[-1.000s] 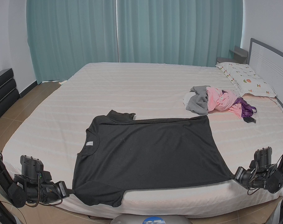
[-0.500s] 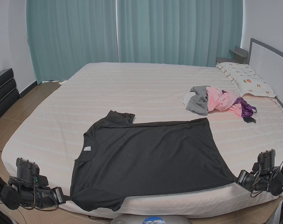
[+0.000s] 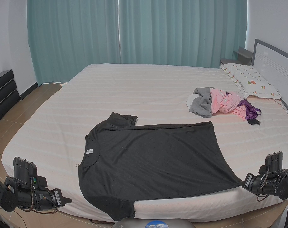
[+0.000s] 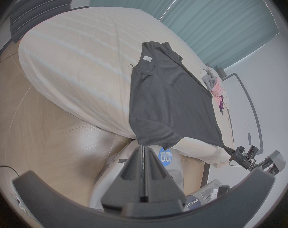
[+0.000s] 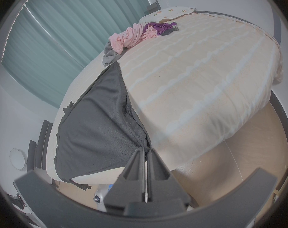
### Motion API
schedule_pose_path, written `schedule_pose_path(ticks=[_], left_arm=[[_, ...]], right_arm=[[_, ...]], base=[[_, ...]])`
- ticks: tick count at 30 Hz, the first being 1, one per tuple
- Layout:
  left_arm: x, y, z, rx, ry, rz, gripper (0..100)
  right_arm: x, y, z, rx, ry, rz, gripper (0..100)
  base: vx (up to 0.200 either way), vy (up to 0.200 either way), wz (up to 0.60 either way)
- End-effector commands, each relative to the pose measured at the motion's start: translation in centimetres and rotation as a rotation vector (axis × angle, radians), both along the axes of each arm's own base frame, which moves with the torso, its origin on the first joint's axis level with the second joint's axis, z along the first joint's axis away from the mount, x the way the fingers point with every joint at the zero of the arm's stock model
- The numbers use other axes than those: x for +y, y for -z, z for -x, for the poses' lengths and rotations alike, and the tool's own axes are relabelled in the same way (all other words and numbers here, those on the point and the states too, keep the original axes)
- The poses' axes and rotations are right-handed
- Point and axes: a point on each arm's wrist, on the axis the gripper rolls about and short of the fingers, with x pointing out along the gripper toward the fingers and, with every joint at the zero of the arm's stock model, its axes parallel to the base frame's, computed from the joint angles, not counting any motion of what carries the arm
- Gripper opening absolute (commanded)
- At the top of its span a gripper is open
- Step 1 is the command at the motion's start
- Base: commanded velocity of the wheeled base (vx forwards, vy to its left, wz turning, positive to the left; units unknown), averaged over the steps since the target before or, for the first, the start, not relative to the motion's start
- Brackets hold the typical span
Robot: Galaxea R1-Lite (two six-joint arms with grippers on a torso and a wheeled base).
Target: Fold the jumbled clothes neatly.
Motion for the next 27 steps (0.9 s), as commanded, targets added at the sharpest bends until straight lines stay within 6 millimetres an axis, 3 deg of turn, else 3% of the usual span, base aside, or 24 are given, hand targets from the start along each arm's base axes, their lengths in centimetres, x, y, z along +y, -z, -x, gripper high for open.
schedule_pose_path(ticks=[1, 9, 10, 20, 27], left_arm=[[-0.2, 0.0, -1.2, -0.001, 0.005, 0.005, 0], [-0.7, 2.0, -2.9, 0.098, 0.028, -0.003, 0], [-0.9, 2.4, -3.1, 0.11, 0.035, -0.006, 100], [-2.6, 5.4, -5.1, 0.1, 0.104, -0.023, 100], [-3.2, 6.3, -5.3, 0.105, 0.142, -0.033, 100]], right_arm=[[0.1, 0.2, 0.0, 0.008, -0.006, -0.002, 0], [0.2, 0.6, -1.2, 0.013, -0.02, -0.02, 0], [0.2, 0.6, -1.2, 0.012, -0.02, -0.02, 0], [0.4, 0.7, -1.6, 0.011, -0.037, -0.03, 0], [0.4, 0.7, -1.6, 0.009, -0.036, -0.032, 0]], base=[[0.0, 0.0, 0.0], [0.0, 0.0, 0.0], [0.0, 0.0, 0.0], [0.0, 0.0, 0.0], [0.0, 0.0, 0.0]])
